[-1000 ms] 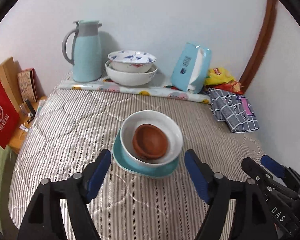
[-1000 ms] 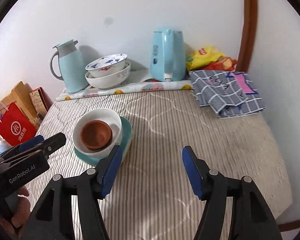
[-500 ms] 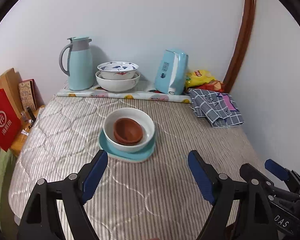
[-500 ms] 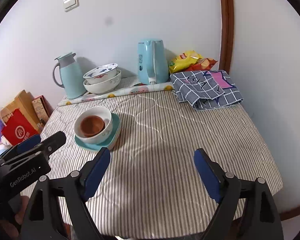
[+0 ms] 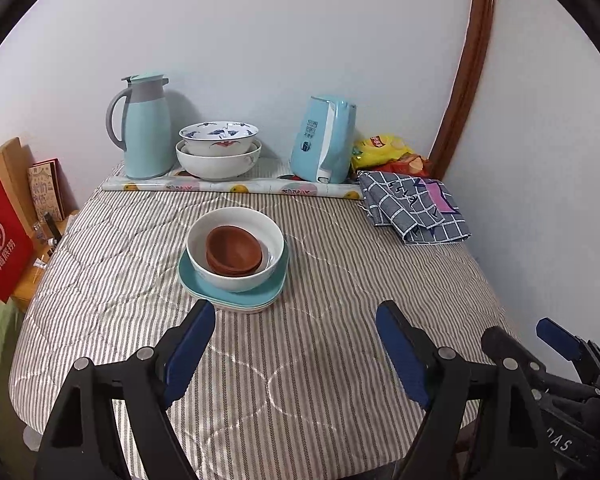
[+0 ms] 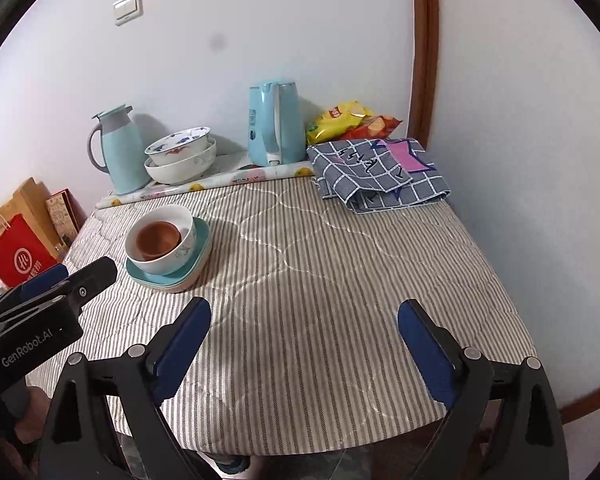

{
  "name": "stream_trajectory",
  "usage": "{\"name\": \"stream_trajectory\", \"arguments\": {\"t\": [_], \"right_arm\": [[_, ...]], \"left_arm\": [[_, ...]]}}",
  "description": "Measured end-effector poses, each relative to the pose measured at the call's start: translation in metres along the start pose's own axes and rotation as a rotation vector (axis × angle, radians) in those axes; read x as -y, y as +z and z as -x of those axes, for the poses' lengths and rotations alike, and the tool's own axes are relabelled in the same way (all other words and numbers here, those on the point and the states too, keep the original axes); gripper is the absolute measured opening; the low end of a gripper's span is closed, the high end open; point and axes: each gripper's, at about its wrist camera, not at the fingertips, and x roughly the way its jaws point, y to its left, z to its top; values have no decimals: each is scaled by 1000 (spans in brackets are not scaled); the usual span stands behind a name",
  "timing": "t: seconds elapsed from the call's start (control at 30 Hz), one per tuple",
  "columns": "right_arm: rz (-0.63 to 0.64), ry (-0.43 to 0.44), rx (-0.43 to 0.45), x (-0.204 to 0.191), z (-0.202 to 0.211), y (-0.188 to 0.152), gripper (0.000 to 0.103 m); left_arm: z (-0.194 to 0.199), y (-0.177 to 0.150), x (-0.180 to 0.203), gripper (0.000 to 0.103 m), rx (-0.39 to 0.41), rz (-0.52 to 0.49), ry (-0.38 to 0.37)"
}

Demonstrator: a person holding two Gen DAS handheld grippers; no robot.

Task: Organize plates and bowls

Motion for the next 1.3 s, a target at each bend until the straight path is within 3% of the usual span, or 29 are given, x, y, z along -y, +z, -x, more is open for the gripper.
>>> {"name": "stream_trajectory", "arguments": {"t": [1.3], "right_arm": [[2, 4, -9, -7, 2, -5, 94]], "left_arm": [[4, -4, 0, 82, -3, -7, 7]]}}
